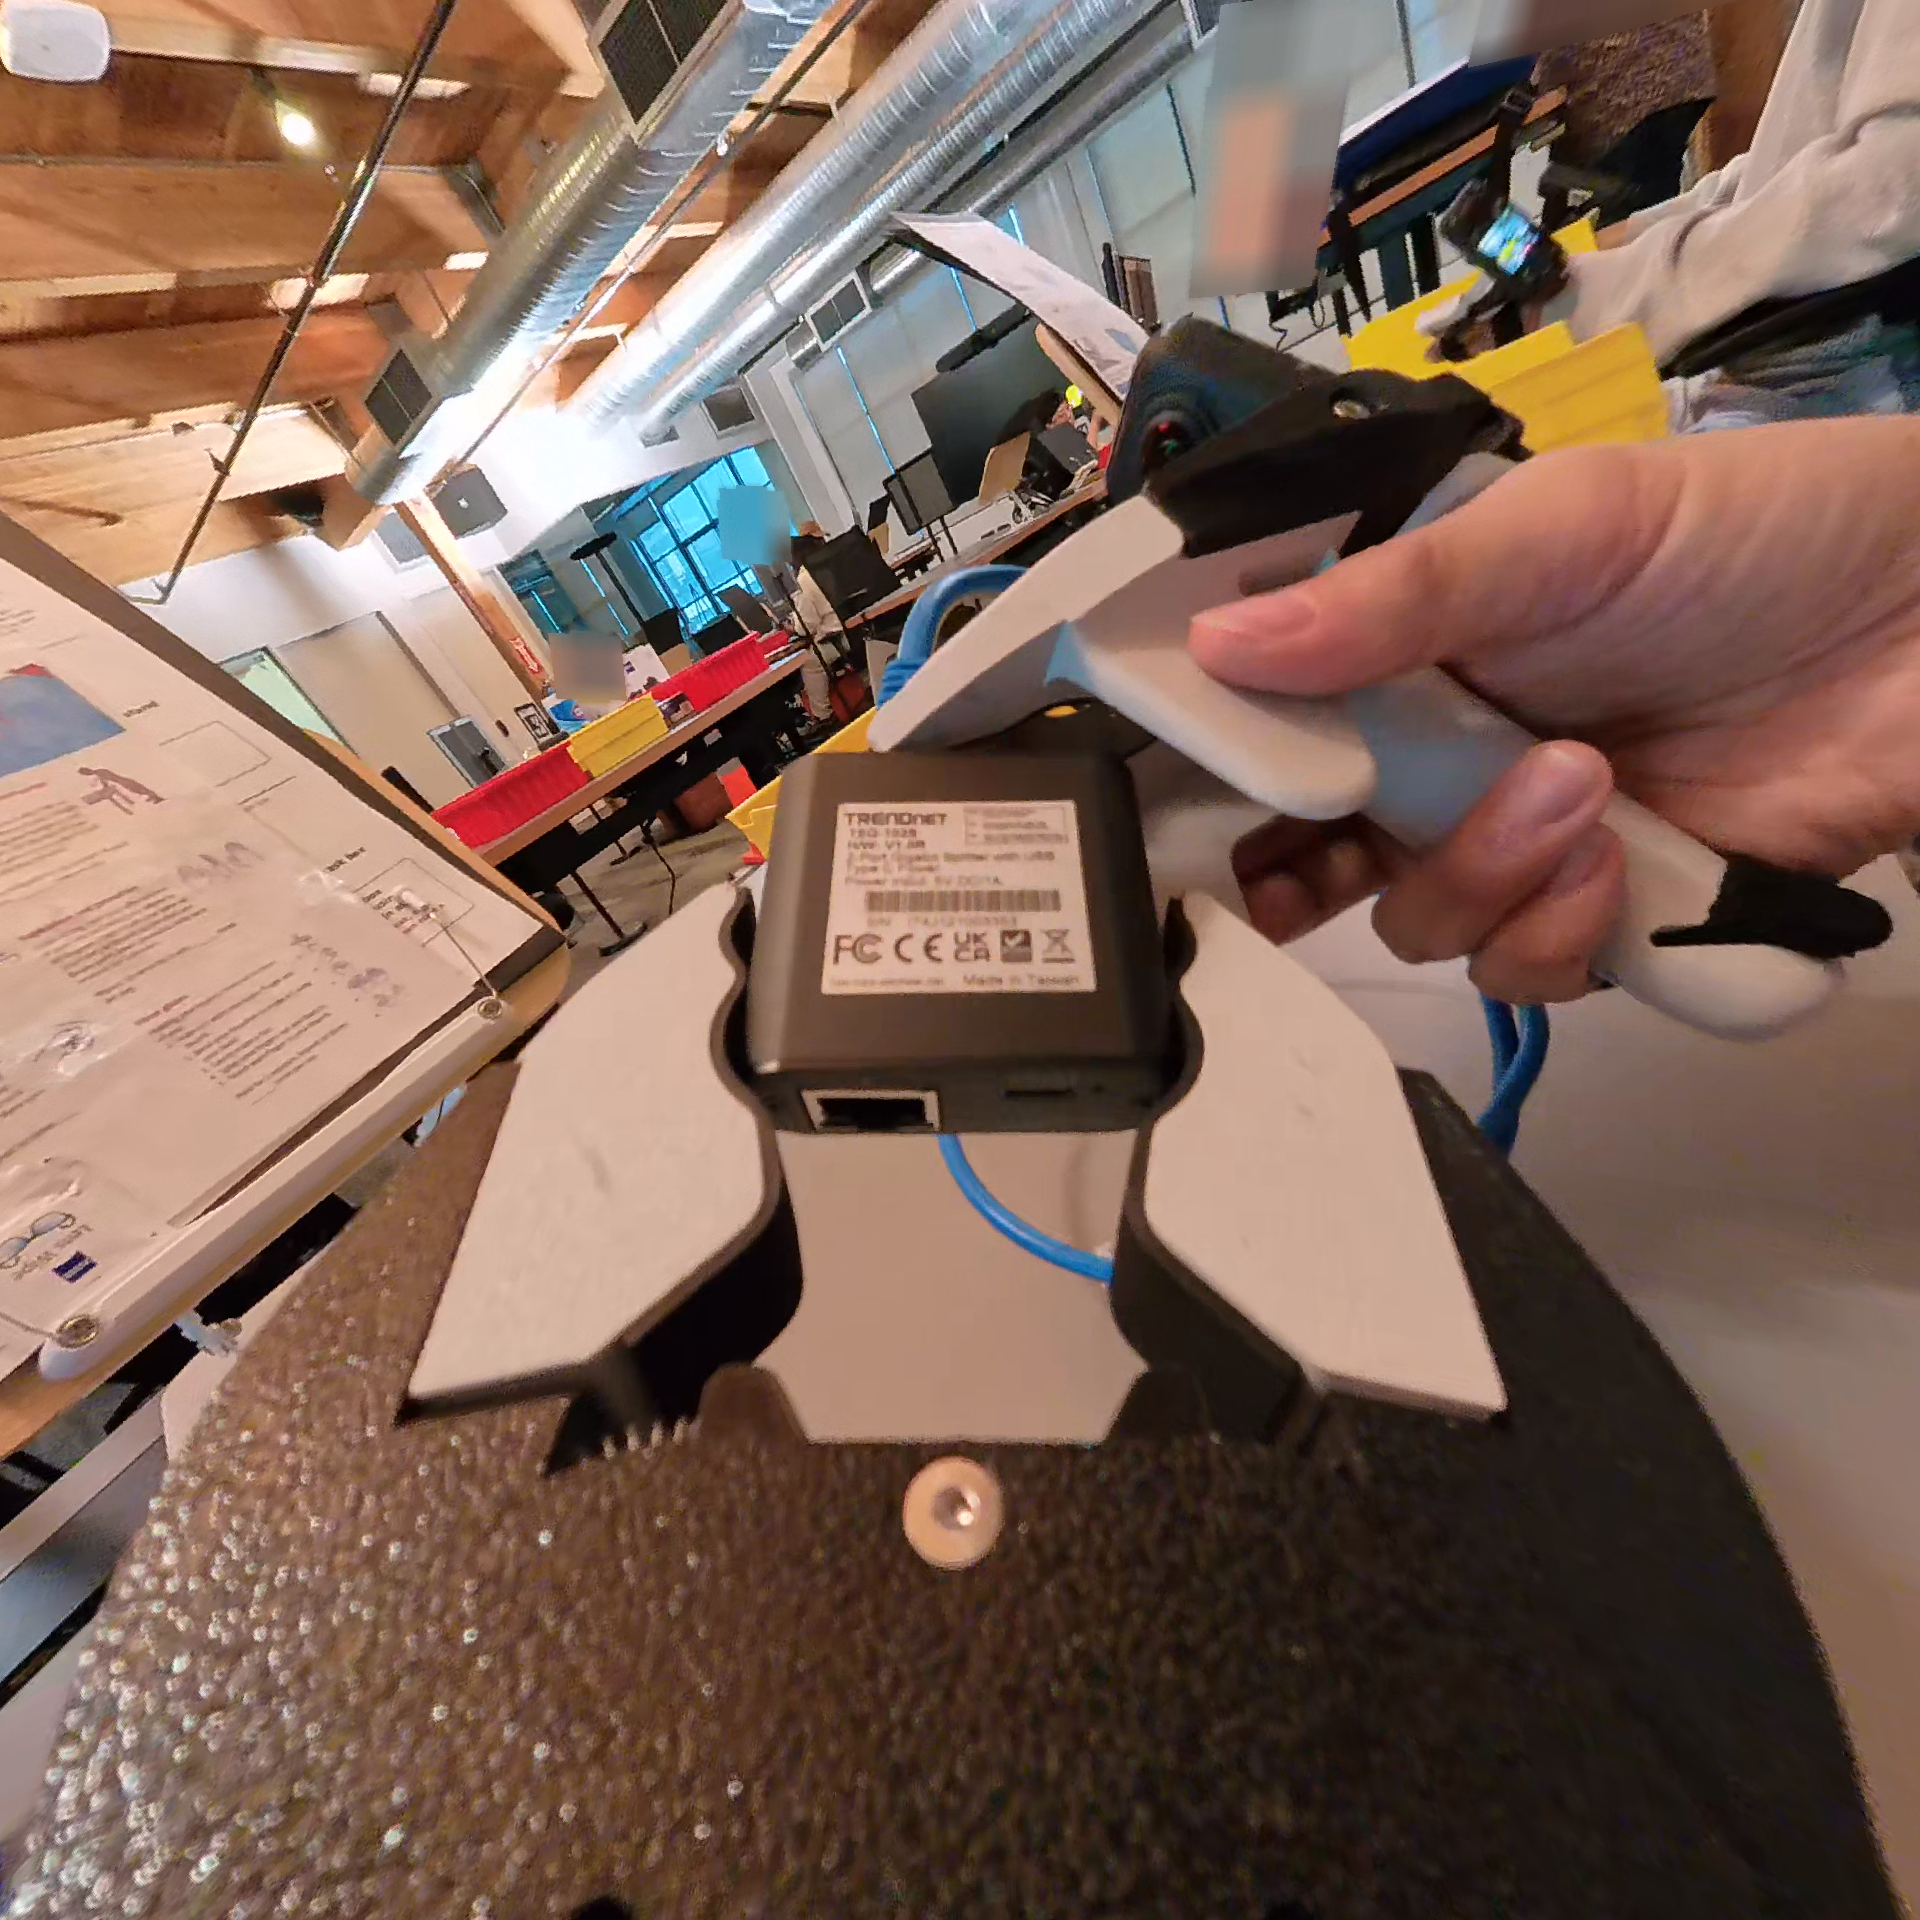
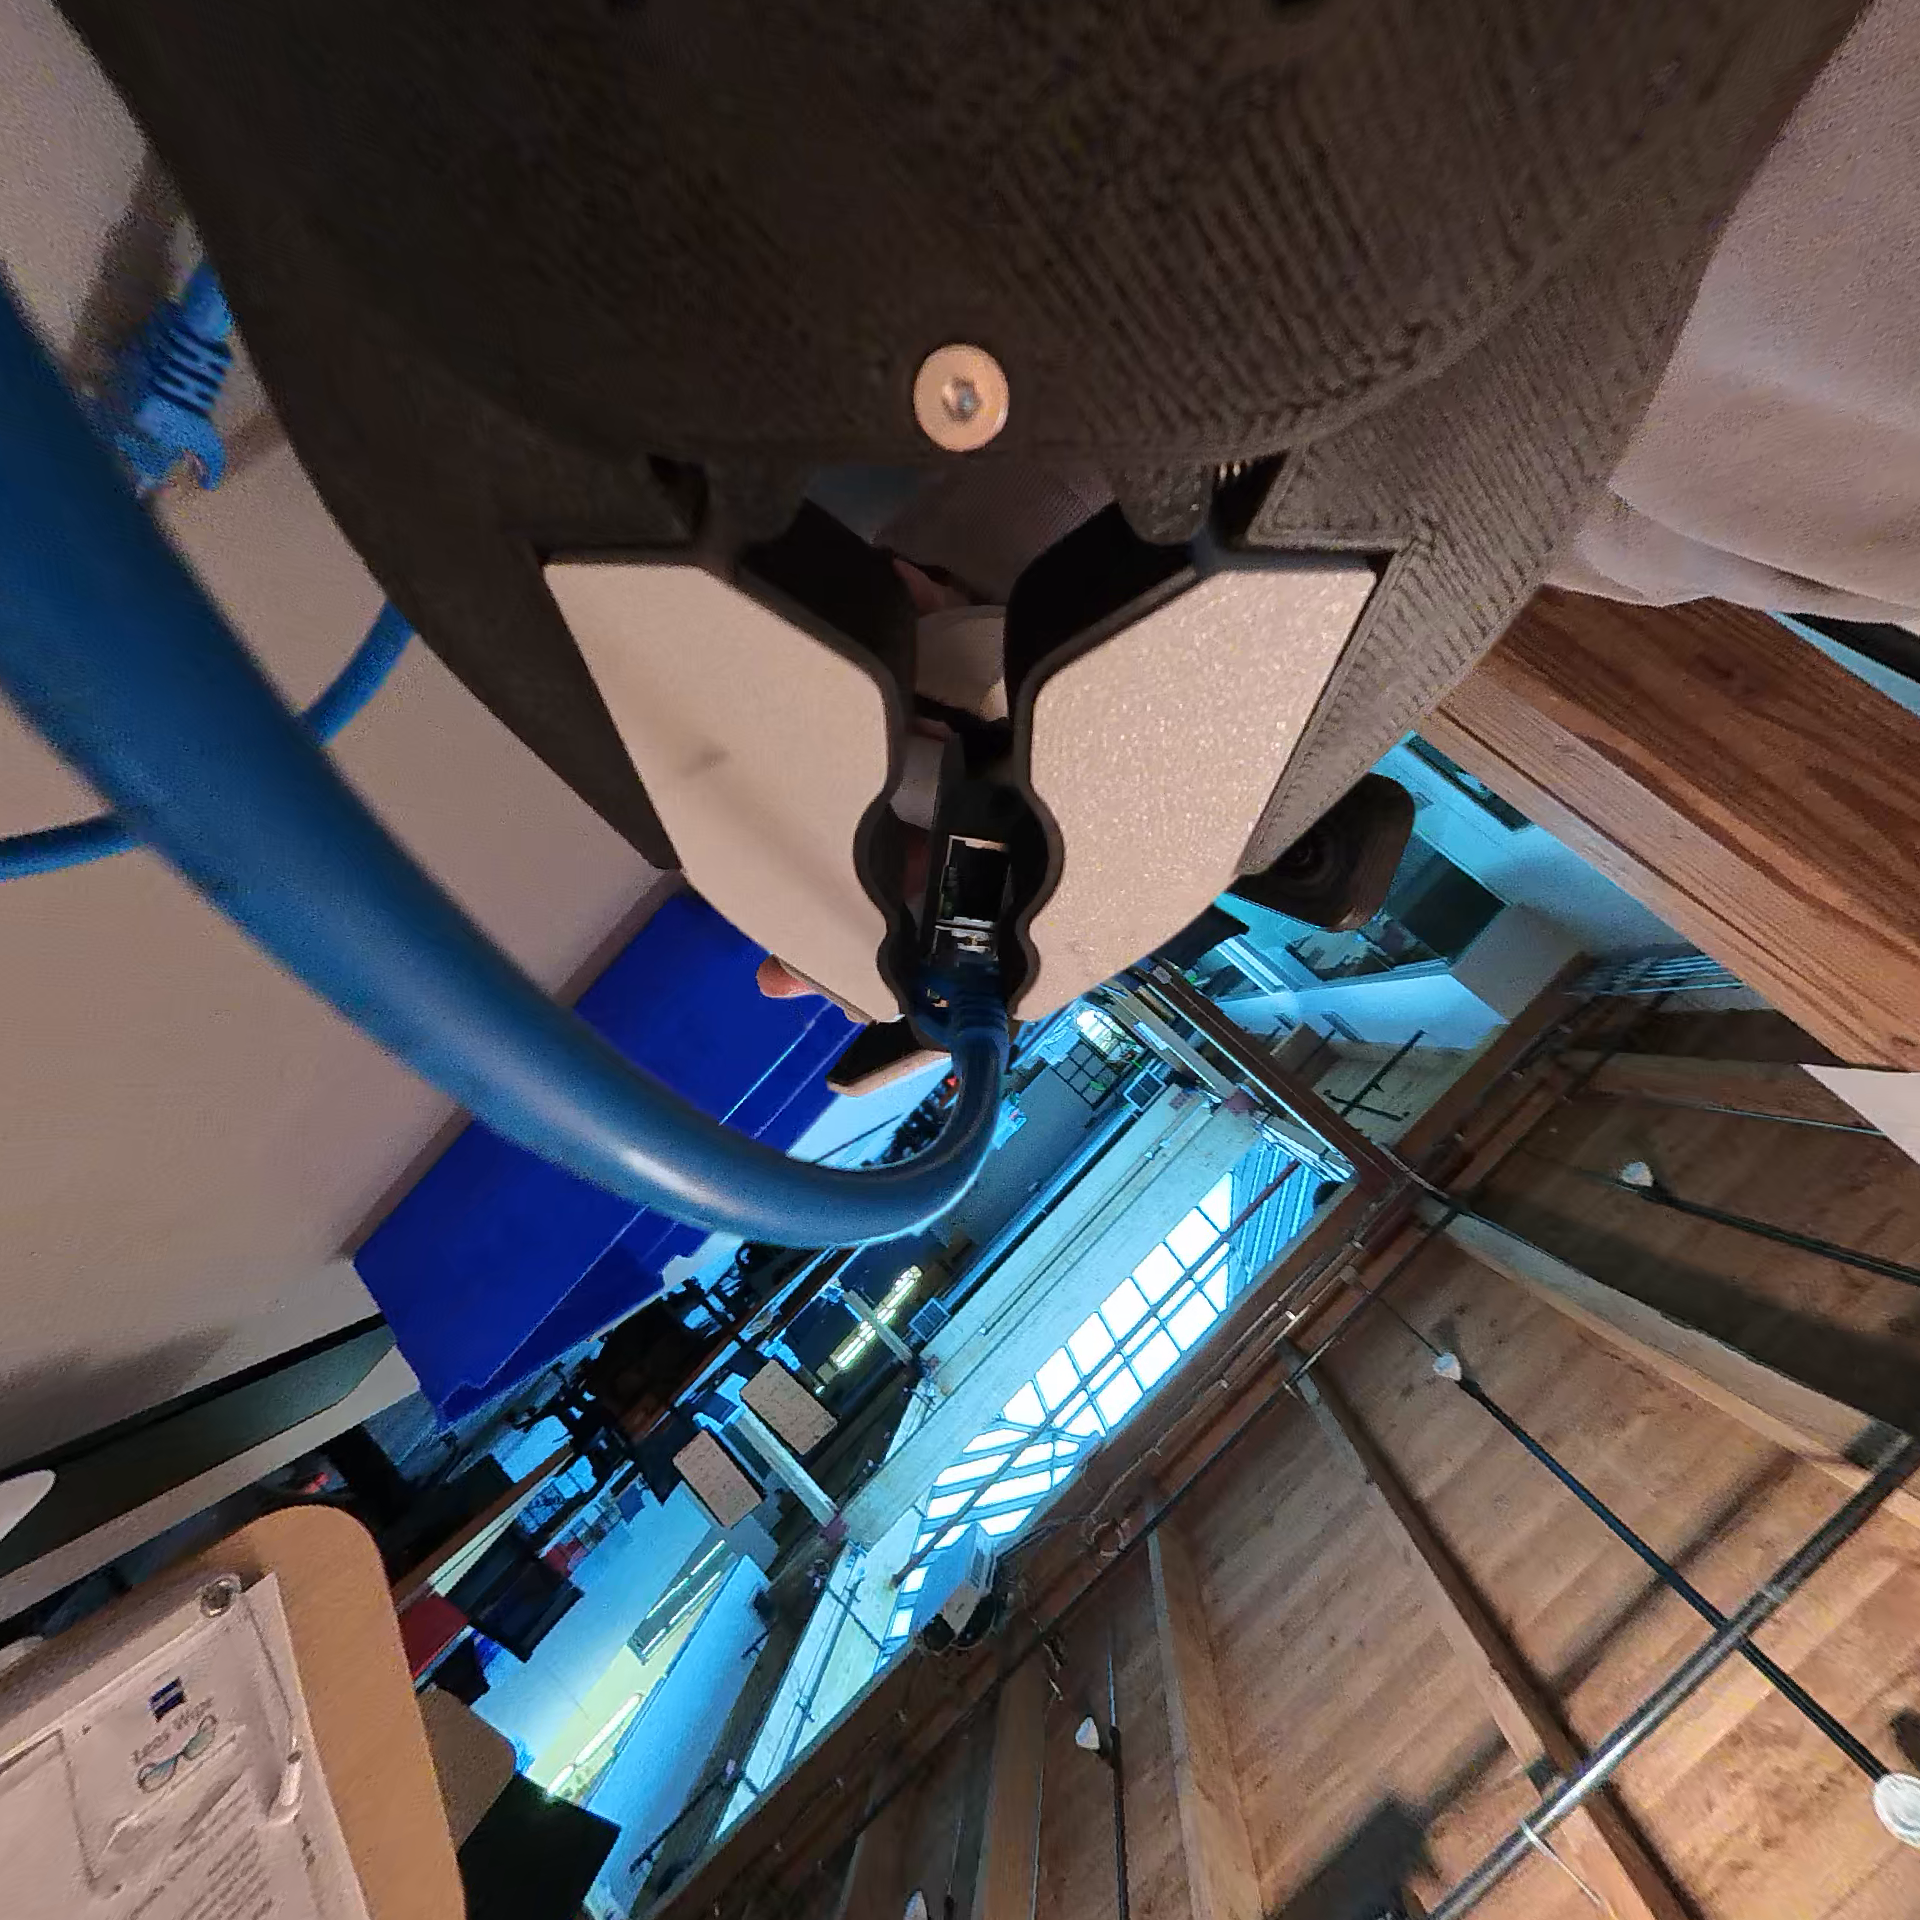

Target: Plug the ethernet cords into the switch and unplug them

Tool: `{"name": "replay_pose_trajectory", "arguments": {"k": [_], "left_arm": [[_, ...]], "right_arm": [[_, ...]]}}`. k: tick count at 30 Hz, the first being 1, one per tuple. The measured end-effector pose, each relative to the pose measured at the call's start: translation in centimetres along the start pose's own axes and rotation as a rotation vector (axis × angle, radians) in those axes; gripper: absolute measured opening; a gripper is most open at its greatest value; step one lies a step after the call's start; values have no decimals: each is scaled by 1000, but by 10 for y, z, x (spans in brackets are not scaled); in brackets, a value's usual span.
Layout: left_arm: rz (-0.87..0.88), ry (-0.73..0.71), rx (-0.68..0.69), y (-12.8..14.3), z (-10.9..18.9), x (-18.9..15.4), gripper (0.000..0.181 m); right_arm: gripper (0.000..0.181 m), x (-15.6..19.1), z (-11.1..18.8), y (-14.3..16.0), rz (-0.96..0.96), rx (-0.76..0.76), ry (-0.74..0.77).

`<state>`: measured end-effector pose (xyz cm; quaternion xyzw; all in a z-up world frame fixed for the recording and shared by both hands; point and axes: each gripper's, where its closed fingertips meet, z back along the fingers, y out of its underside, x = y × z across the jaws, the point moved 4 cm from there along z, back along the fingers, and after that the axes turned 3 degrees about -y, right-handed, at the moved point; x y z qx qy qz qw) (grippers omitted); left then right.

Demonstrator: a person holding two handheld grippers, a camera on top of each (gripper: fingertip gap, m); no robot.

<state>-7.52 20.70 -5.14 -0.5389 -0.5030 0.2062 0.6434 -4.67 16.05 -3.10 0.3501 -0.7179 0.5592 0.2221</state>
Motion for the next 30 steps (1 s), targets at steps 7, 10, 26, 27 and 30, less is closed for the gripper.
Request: {"name": "replay_pose_trajectory", "arguments": {"k": [7,10,26,27,30], "left_arm": [[17,-7,51,3,-1,0,73],[32,-11,82,7,-3,0,73],[164,-17,59,10,-2,9,73],[155,-15,56,9,-2,8,73],[129,-9,66,11,-3,5,73]], "right_arm": [[14,-2,0,0,-2,-23,34],[15,-7,1,-1,-22,-32,52],[21,-15,1,4,-128,-42,17],[18,-15,1,4,-128,-42,12],[19,-17,2,4,-149,-56,16]]}}
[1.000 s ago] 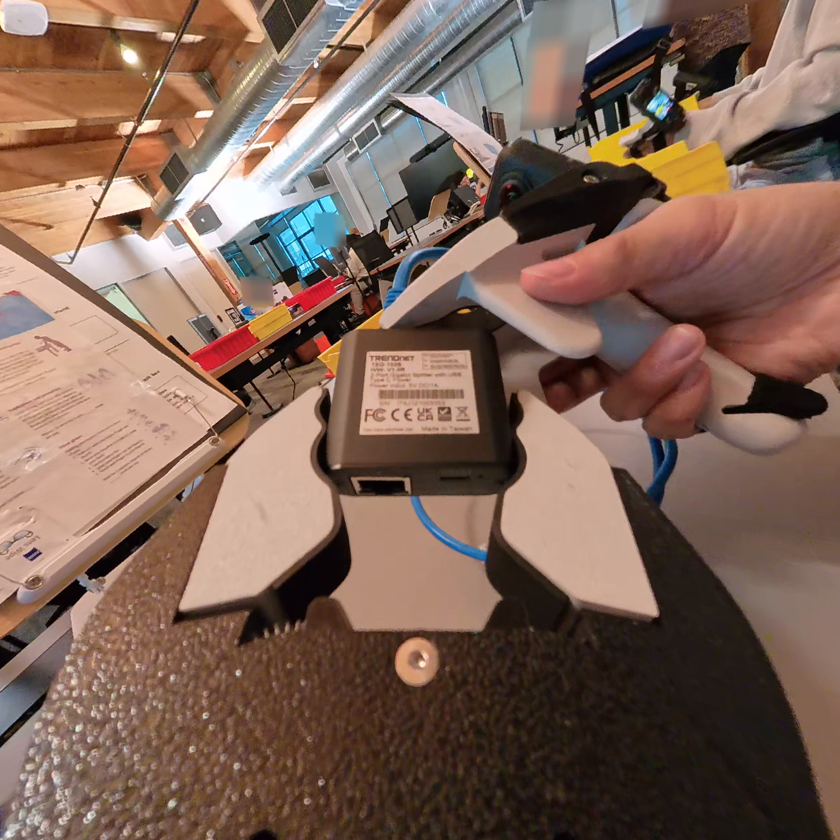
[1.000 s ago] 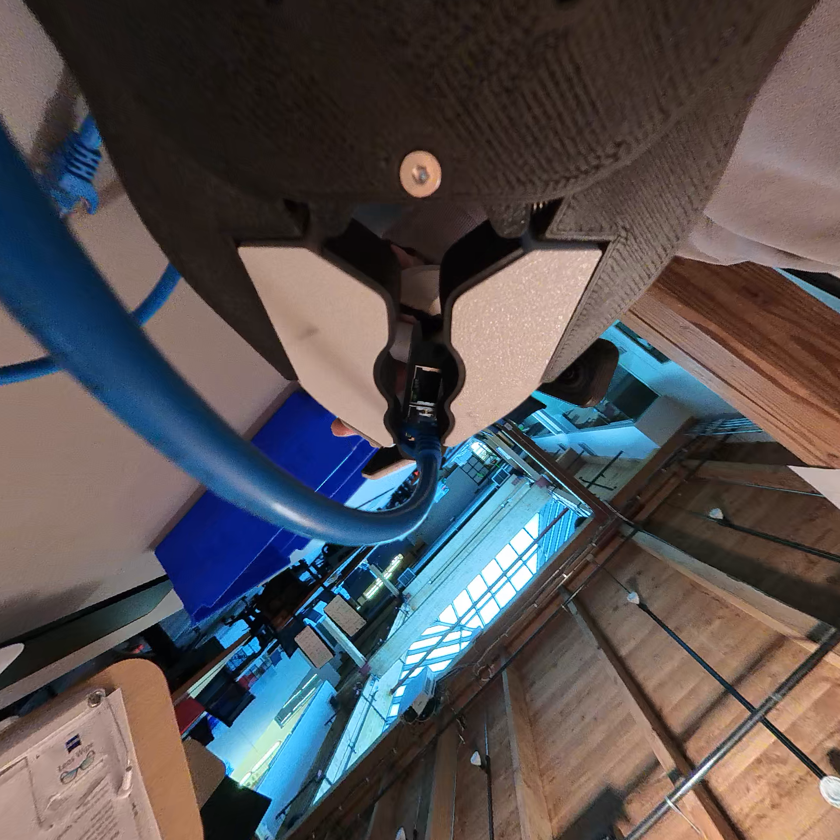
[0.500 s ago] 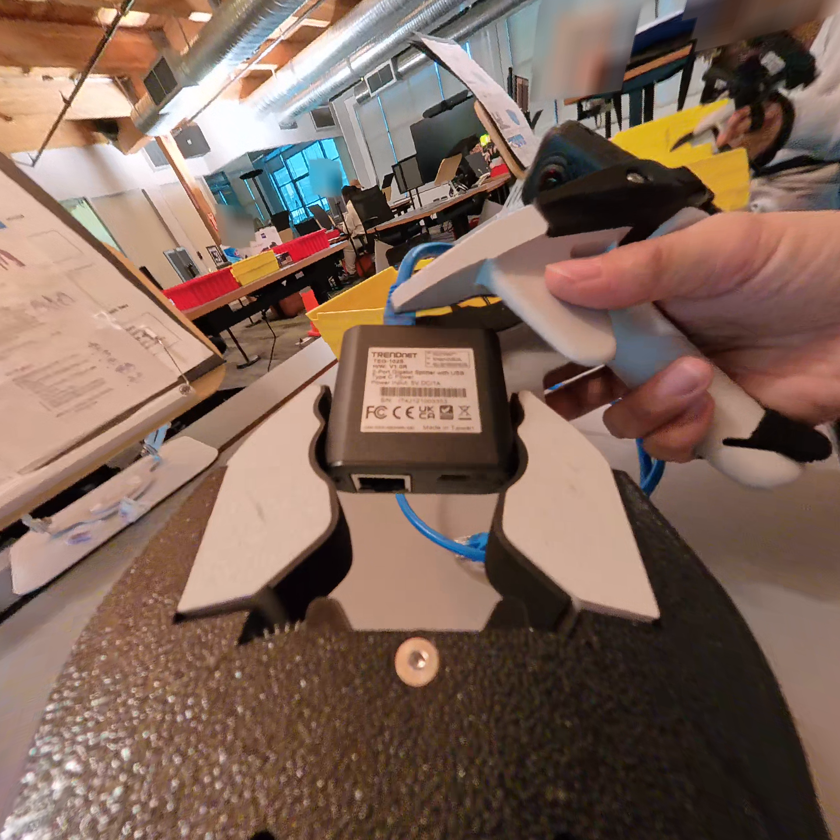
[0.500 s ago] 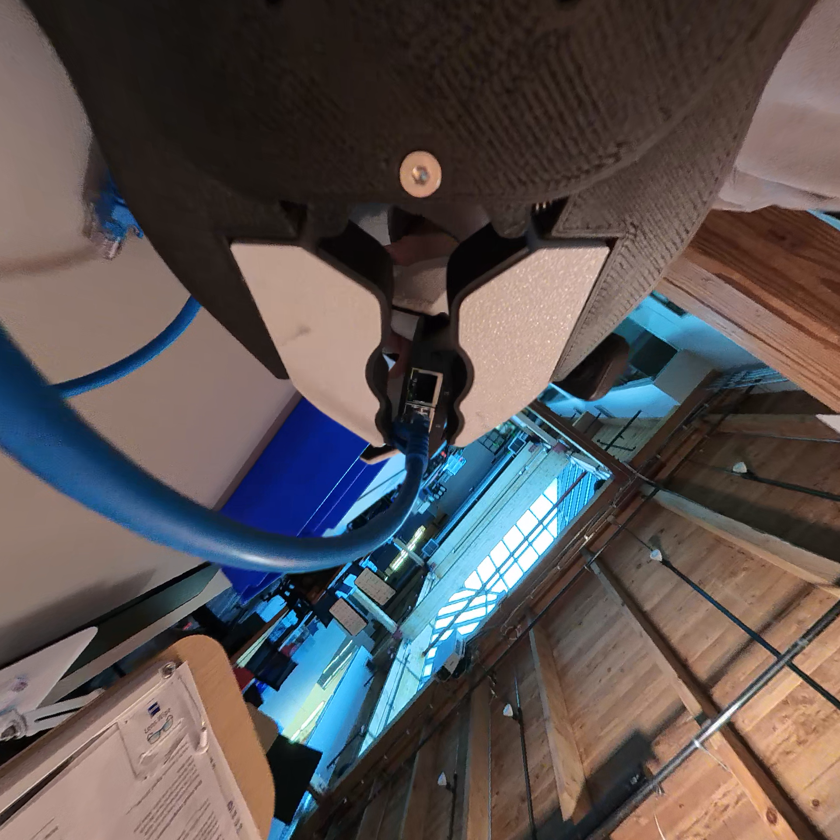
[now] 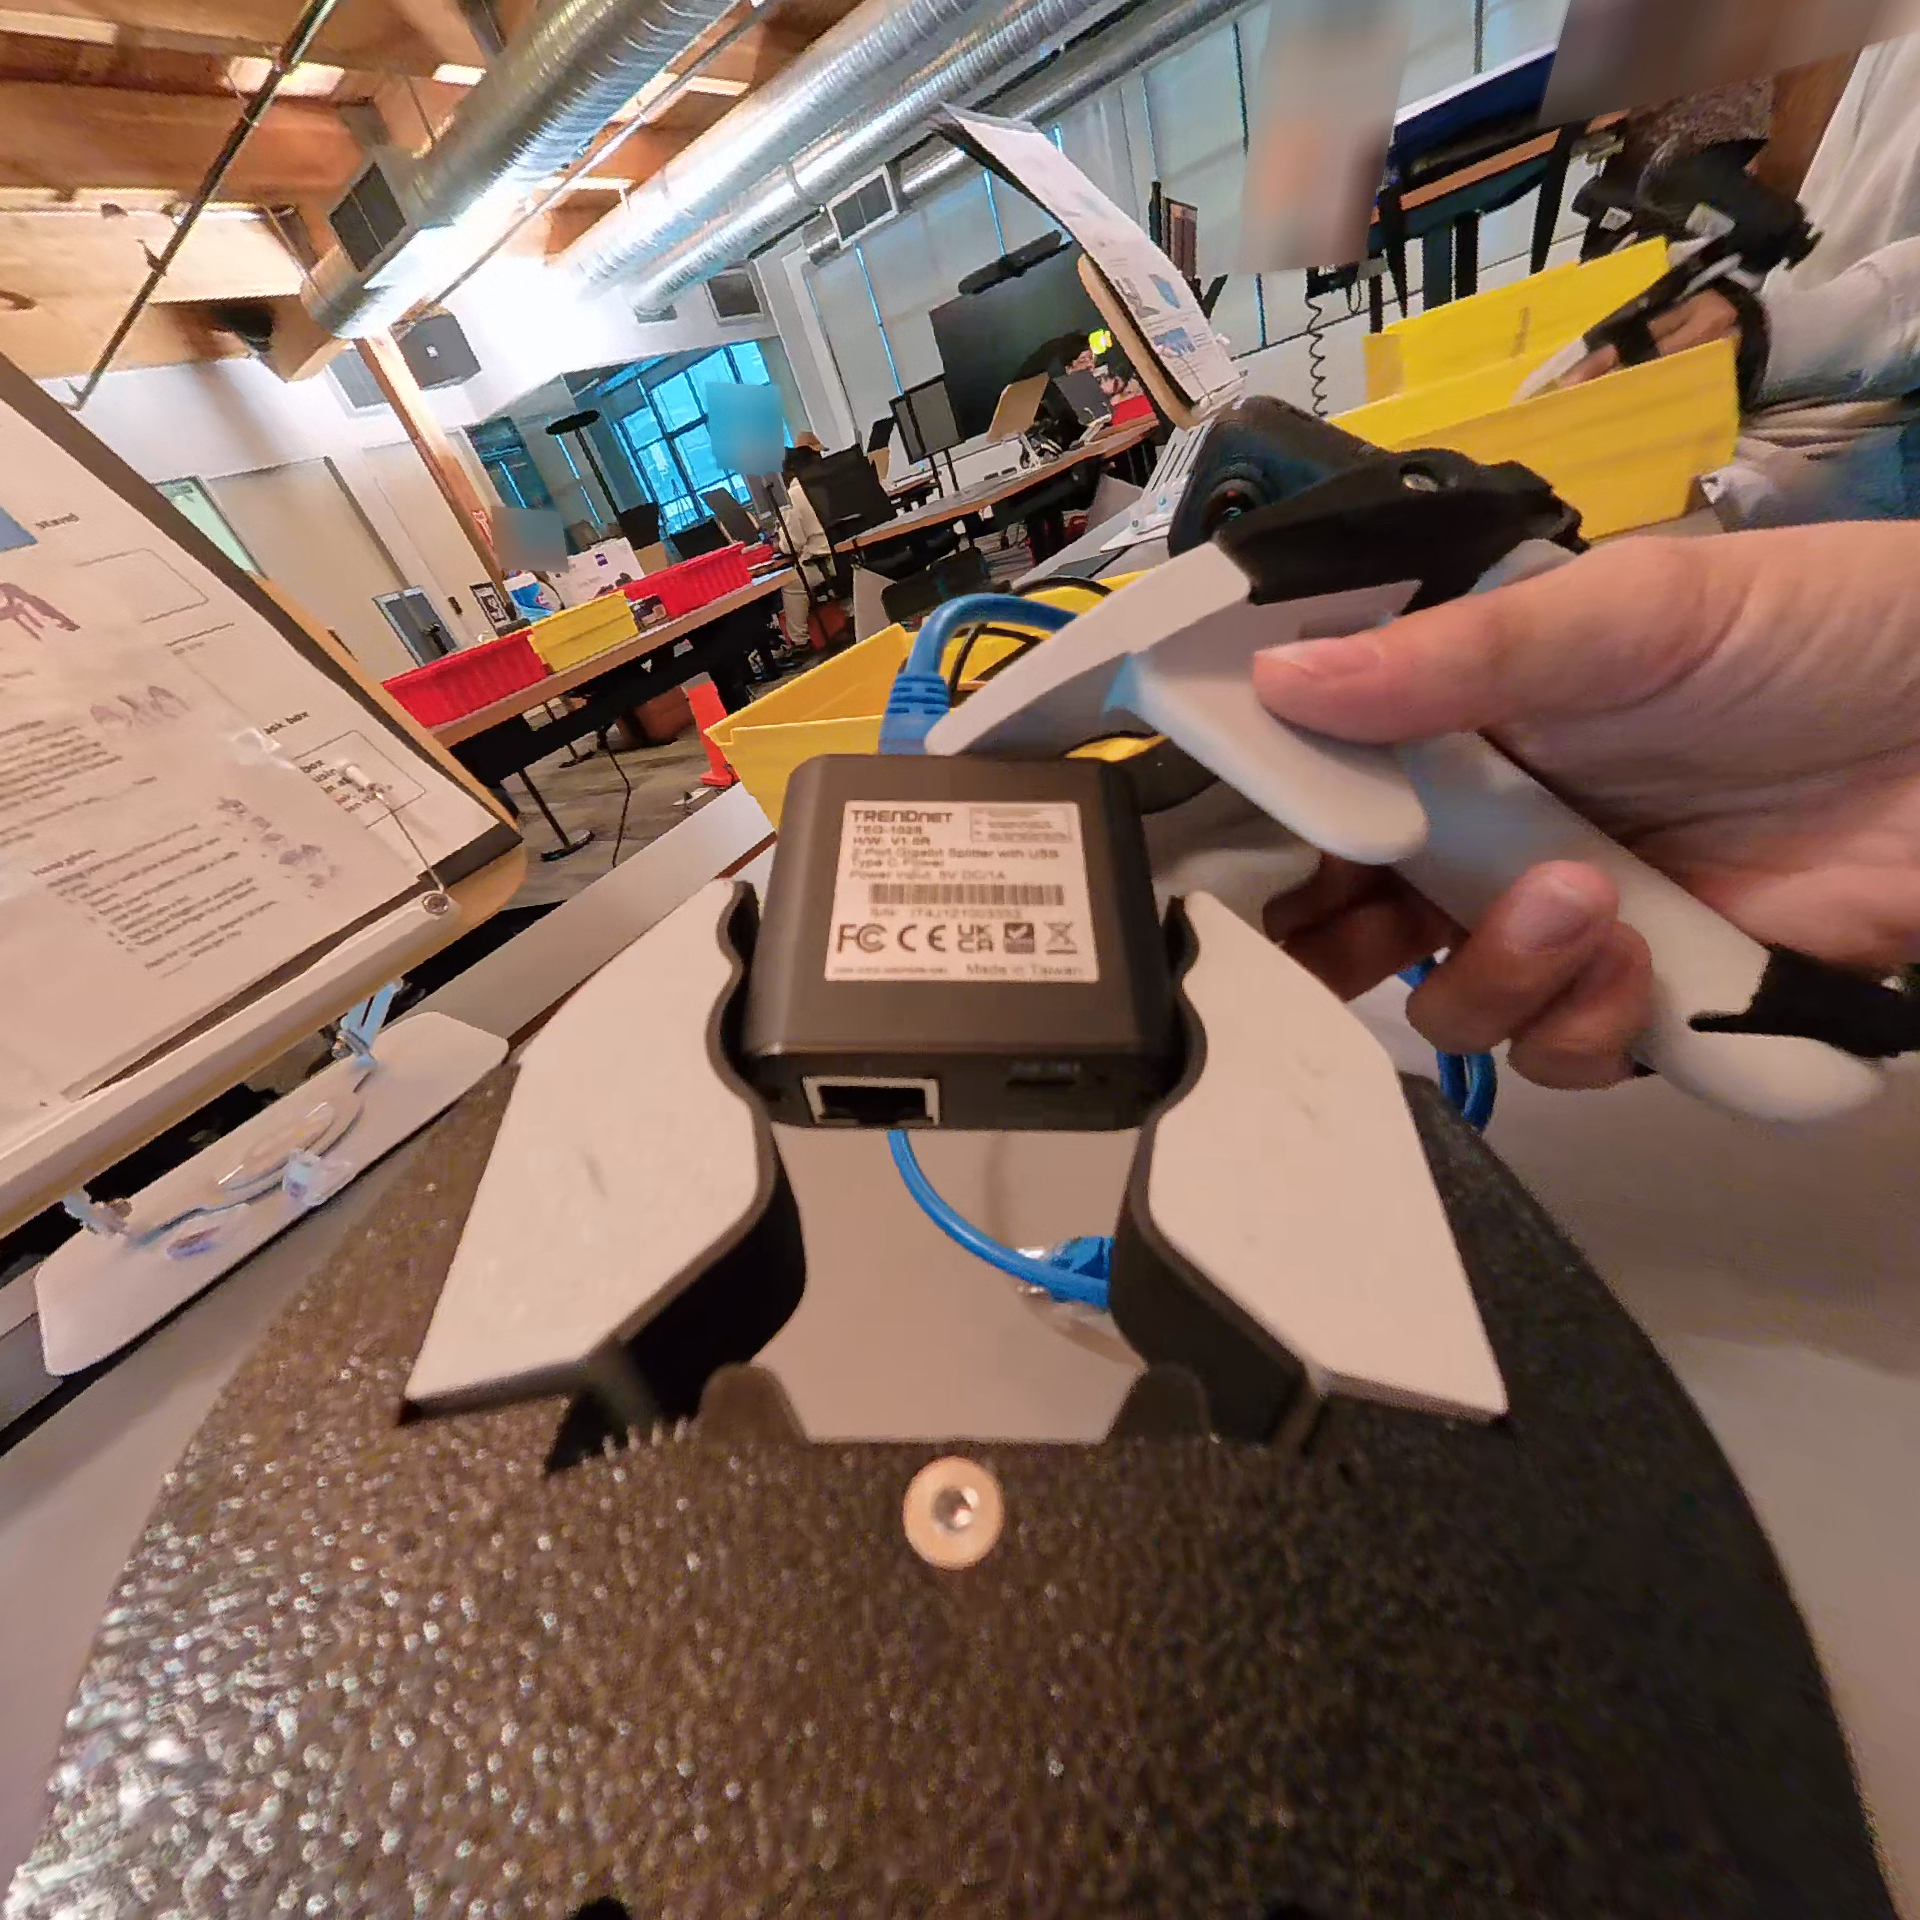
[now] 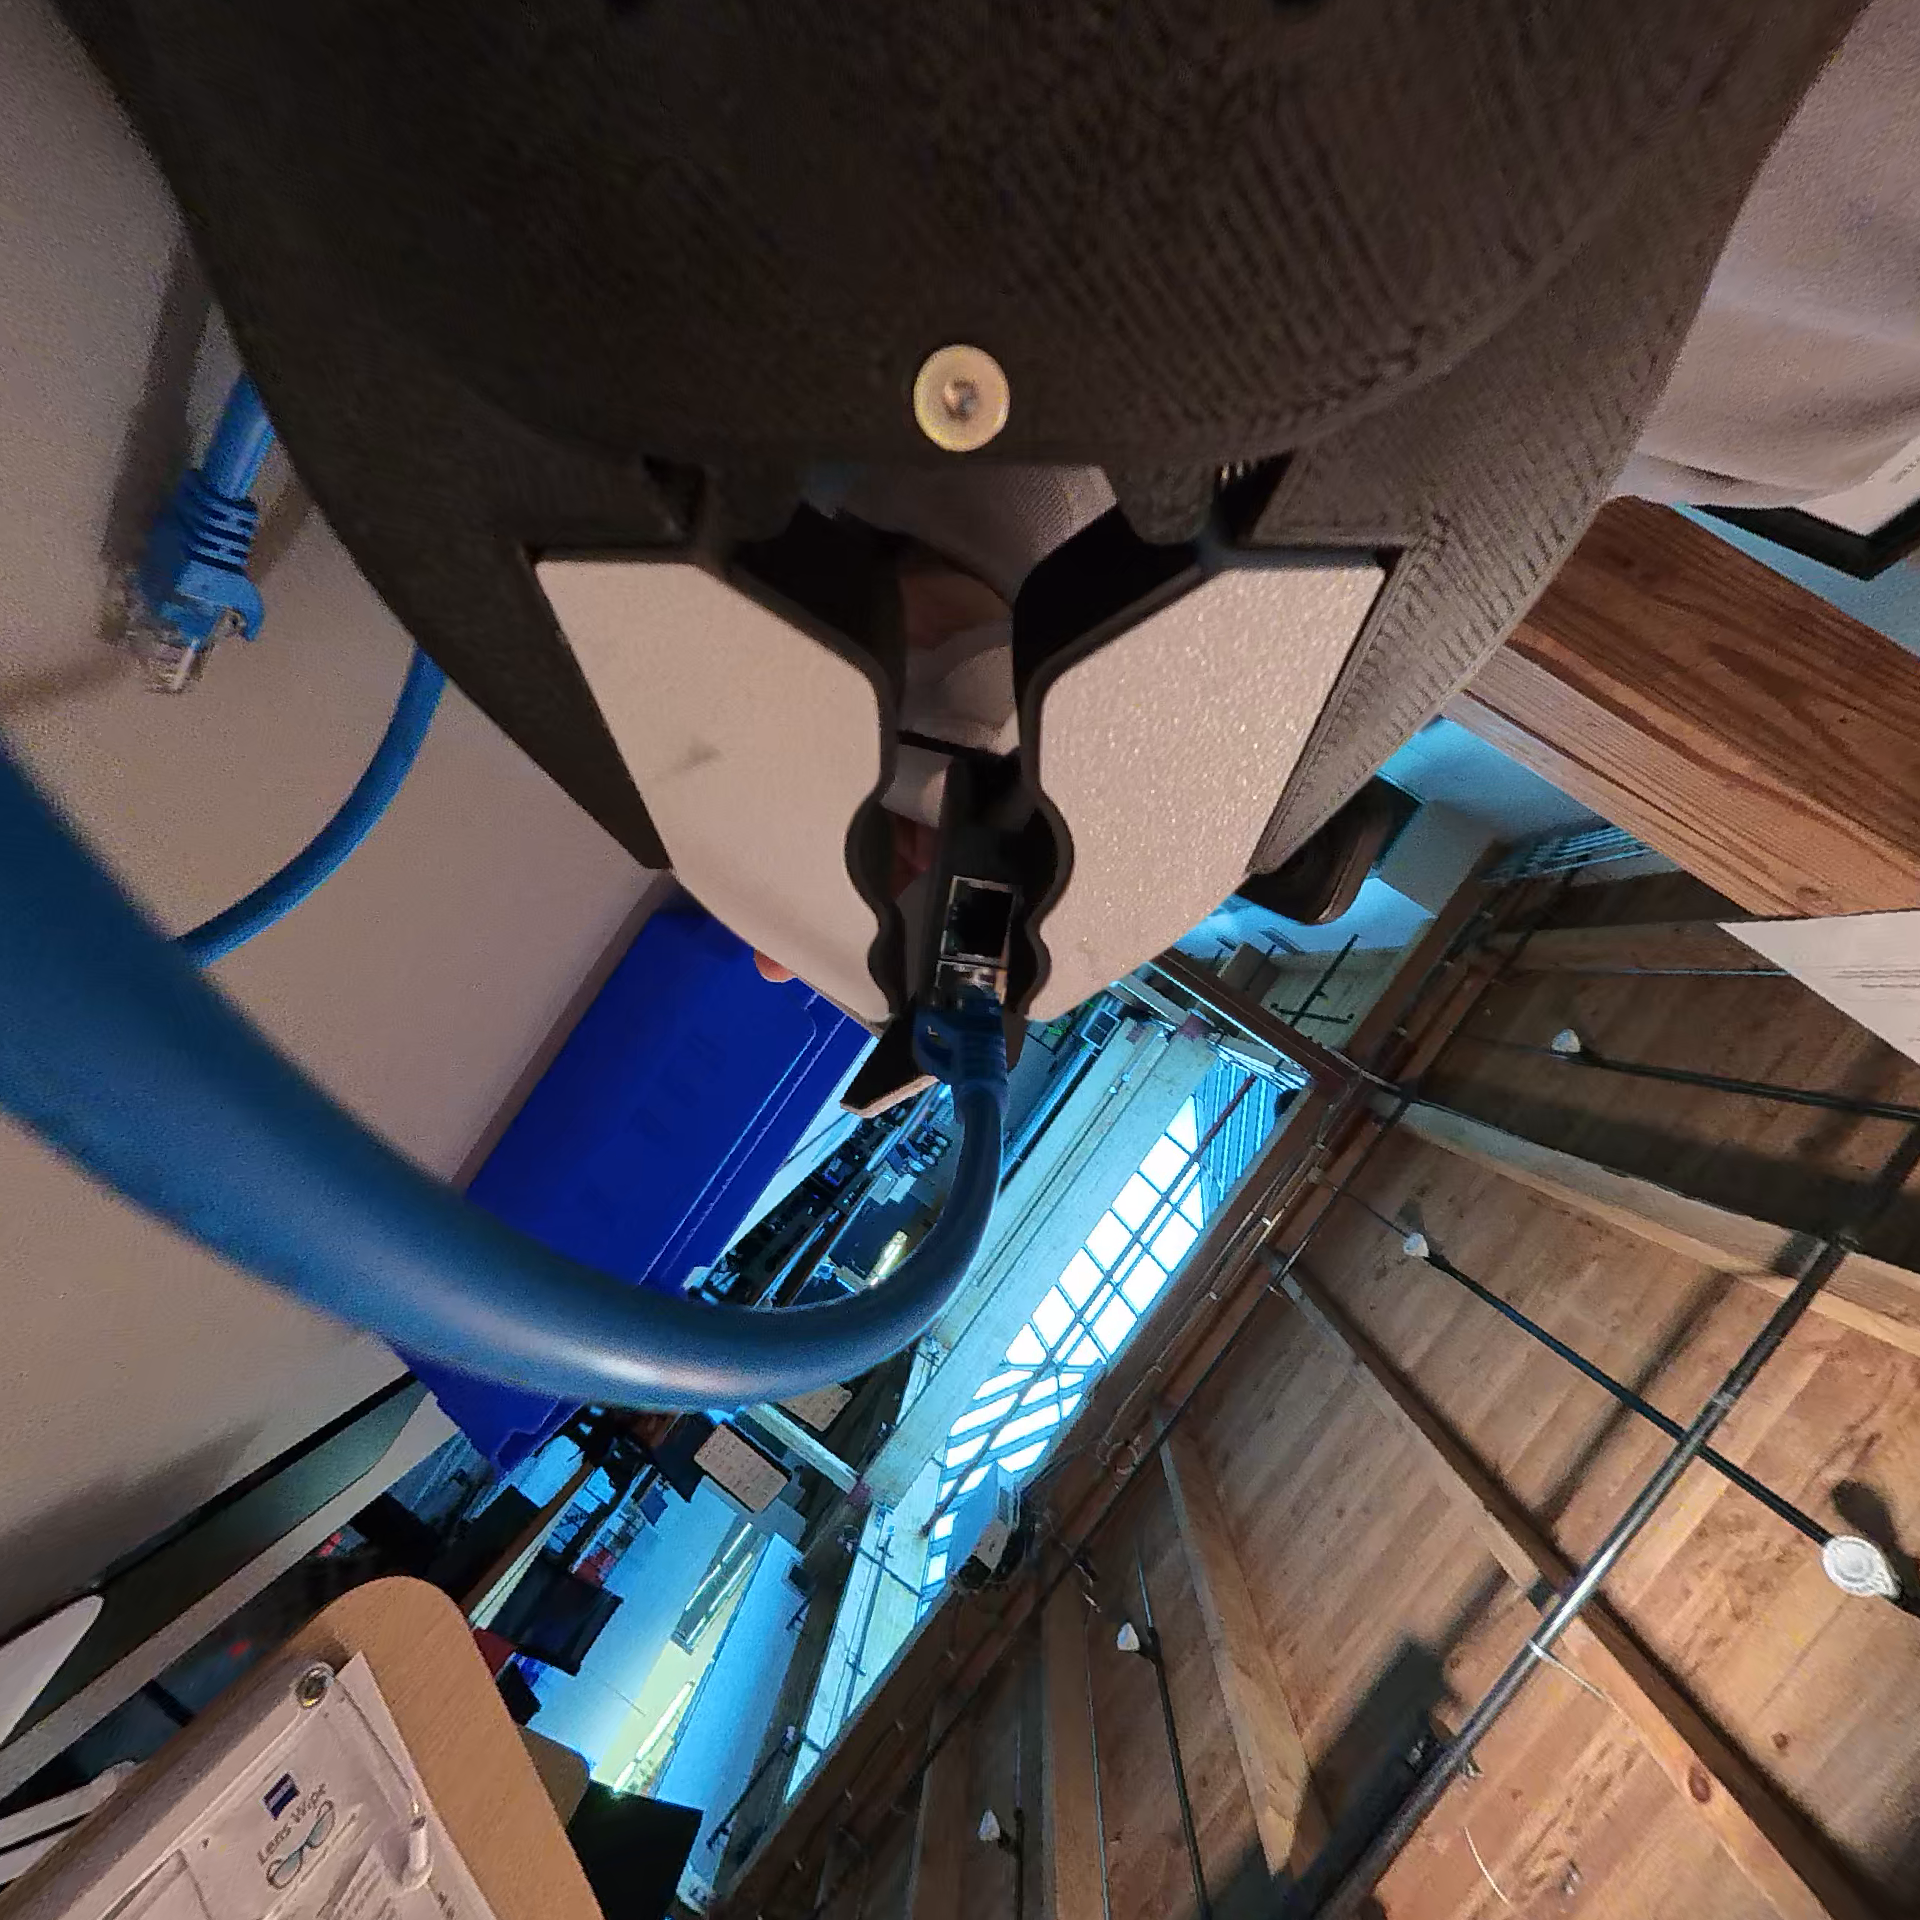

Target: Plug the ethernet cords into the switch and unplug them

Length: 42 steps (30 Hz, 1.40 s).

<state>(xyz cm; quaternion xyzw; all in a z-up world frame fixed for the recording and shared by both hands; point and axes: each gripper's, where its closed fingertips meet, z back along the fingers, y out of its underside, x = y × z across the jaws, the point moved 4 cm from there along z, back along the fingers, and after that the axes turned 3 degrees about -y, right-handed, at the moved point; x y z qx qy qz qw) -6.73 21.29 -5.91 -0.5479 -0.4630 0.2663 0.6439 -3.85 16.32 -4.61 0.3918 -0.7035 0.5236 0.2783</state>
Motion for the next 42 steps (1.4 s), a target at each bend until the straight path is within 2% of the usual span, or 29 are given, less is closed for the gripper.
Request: {"name": "replay_pose_trajectory", "arguments": {"k": [2,9,18,22,26,30,35,42], "left_arm": [[-13,-2,10,2,-1,-1,73],[-26,-6,12,2,-2,-2,73],[-24,-23,38,10,-7,-5,73],[-23,-85,45,7,-11,-5,73],[-48,-100,17,4,-11,-5,73],[-113,-36,-52,-2,-2,-3,73],[-167,-70,-63,-7,0,-2,73],[-48,-93,-9,0,-11,-6,73]], "right_arm": [[22,0,0,0,-21,-6,-13],[15,-2,0,2,-58,-63,-31],[15,-6,6,3,127,-57,30],[14,-5,5,-1,181,-73,28],[14,-1,5,-1,213,-66,6],[14,5,2,4,234,-24,-48],[15,9,0,3,256,-30,-58],[14,2,7,-4,272,-28,-7]]}}
